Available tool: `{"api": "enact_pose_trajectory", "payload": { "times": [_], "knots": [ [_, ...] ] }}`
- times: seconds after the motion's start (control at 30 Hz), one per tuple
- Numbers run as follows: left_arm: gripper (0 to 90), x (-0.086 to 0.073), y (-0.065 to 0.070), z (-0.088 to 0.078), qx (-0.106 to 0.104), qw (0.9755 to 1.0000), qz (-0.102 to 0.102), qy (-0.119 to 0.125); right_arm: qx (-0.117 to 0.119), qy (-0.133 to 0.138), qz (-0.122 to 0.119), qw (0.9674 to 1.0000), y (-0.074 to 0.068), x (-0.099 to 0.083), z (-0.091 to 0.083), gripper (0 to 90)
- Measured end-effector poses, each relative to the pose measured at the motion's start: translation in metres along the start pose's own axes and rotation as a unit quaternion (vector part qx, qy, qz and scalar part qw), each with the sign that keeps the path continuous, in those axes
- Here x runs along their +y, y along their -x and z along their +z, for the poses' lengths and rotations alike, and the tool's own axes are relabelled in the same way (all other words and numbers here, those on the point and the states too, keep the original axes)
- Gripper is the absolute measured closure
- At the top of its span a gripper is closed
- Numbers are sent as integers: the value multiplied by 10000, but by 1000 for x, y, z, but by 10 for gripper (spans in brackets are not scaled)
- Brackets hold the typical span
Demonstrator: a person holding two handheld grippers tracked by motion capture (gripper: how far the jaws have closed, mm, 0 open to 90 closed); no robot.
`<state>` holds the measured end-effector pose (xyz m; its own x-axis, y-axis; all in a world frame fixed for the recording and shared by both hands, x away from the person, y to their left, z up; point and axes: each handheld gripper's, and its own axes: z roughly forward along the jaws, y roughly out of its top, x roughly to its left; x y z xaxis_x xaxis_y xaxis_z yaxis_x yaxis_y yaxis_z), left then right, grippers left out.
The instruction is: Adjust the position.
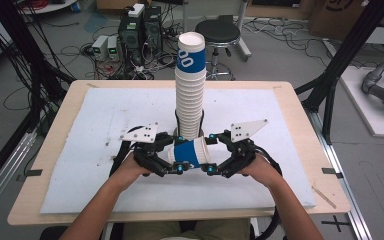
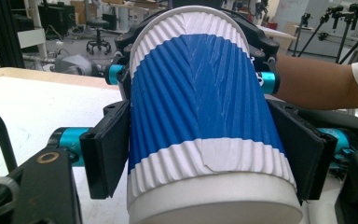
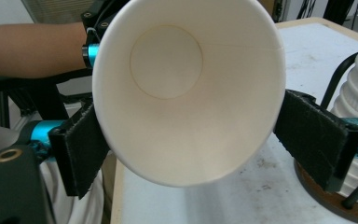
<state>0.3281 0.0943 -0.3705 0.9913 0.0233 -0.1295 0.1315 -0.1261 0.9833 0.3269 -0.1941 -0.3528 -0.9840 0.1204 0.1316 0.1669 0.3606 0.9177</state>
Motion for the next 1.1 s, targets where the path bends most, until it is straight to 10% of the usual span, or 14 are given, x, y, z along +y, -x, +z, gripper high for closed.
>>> {"api": "enact_pose_trajectory", "payload": {
  "times": [0.57, 0.77, 1.1],
  "knots": [
    [265, -1, -1, 1, -4, 9997, -68, -221, 118, -152, 90, 9998, 1, 0, 1, 199],
    [154, 3, 3, 1, 474, 9965, -35, -689, 66, -269, 85, 9996, 3, 1, -2, 199],
    [152, 10, 3, -3, 632, 9906, 51, -1209, -221, -1188, -326, 9921, 2, 25, -7, 199]
  ]
}}
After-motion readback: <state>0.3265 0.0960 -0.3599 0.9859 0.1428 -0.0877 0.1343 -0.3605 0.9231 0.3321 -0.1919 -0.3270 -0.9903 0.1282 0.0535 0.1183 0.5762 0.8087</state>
